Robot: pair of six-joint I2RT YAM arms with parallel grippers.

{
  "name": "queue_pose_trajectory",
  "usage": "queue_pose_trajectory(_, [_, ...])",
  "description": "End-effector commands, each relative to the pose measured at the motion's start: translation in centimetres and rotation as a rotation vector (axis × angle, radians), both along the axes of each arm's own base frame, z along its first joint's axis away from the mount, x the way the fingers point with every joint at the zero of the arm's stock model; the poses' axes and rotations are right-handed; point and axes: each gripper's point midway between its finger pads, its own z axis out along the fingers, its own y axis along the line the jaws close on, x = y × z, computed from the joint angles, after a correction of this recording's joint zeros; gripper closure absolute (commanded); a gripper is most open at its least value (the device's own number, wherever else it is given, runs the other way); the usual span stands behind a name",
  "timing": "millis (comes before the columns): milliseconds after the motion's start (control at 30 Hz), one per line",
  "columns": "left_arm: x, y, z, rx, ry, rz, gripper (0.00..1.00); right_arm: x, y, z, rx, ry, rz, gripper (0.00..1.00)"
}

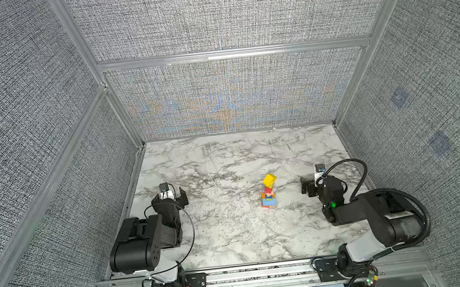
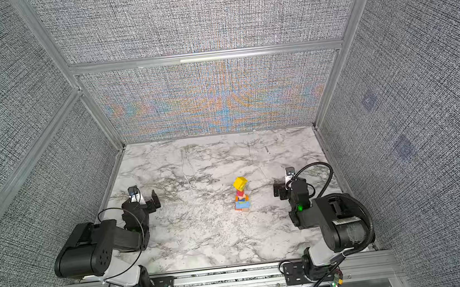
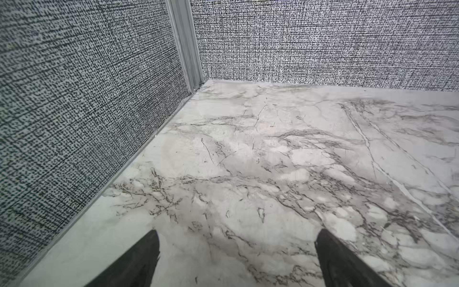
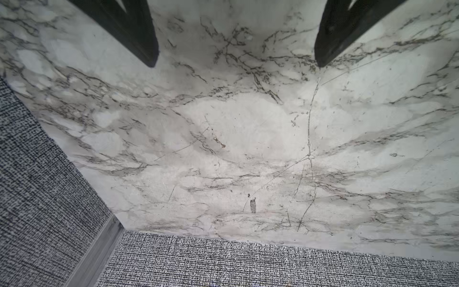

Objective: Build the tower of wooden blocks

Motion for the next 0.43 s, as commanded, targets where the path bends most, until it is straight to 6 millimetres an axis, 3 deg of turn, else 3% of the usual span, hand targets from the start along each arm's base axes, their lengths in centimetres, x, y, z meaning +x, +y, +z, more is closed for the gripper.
queue_pose_trajectory(0, [1.3,-0.1,3.3,0.007,-0.114,-0.009,0.01,1.8,-0.4,2.1,0.001,-0.053,-0.031,0.01])
queue_pose_trajectory(100, [3.5,0.4,2.3,0.000,0.035,0.033,0.01,2.6,-0.5,1.8,0.002,0.001,-0.044,0.01])
queue_pose_trajectory(400, [3.3,0.0,2.2,-0.003,0.025,0.006,0.01,2.6,-0.4,1.7,0.006,0.003,-0.035,0.01])
